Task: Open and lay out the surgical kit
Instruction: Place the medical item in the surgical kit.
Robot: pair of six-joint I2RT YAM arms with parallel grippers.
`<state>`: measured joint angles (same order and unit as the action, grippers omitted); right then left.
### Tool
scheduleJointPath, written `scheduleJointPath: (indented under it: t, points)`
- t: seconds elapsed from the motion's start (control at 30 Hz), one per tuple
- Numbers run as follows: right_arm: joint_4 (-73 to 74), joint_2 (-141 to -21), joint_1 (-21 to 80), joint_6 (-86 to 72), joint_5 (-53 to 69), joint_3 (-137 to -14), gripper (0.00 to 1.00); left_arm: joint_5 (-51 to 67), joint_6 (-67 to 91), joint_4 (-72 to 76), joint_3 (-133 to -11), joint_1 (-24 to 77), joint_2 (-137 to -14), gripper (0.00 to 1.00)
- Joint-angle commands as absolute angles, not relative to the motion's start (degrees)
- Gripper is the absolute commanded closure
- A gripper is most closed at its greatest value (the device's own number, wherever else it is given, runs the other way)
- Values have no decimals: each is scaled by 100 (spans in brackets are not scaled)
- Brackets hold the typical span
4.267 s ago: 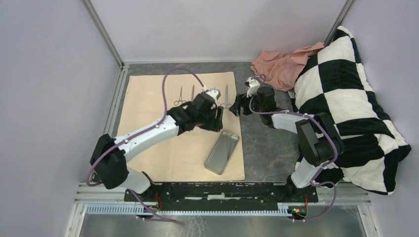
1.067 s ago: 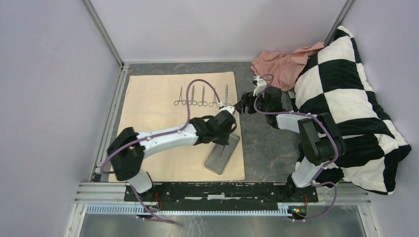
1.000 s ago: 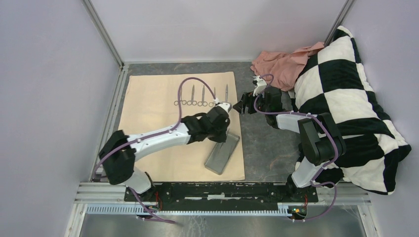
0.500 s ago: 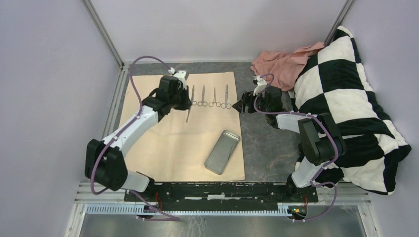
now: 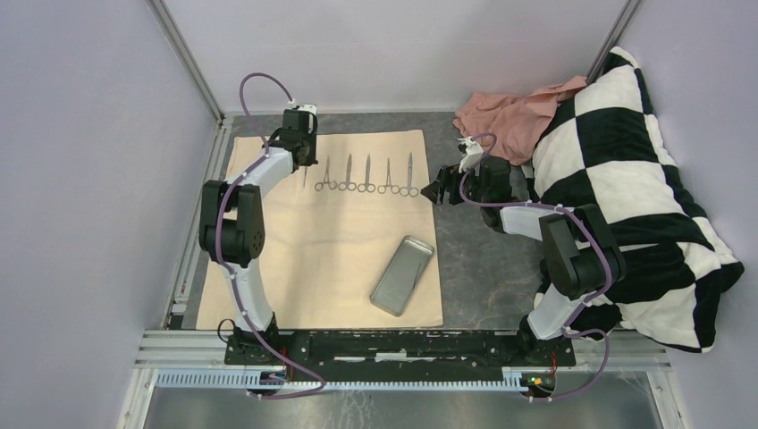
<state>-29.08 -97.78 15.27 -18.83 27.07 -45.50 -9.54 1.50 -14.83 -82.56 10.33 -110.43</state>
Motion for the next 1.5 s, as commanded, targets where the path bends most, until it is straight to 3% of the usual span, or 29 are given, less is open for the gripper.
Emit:
scheduleJointPath:
  t: [0.0,0.97,1.07,1.27,1.47]
  points:
    - [-3146,-9800,1500,-1926,2844,-4588,20,-1168,-155,-1176,-8789,982,-11465,98]
    - [-3243,-9876,1498,-2045,3007,-4597,20,-909,-77,-1397,-9402,853,-12617,97]
    - [-3243,-9879,1499,-2044,3009,-4601,20,-1042,-19,-1513,-9496,854,-12656,90]
    - [-3171,-9861,1497,-1986,2953,-4618,20,-1074,308,-1814,-9609,870,-12372,60]
    - [-2730,-9866,1645,-1740,2572,-4821,20,-761,859,-2198,-9615,870,-11382,49]
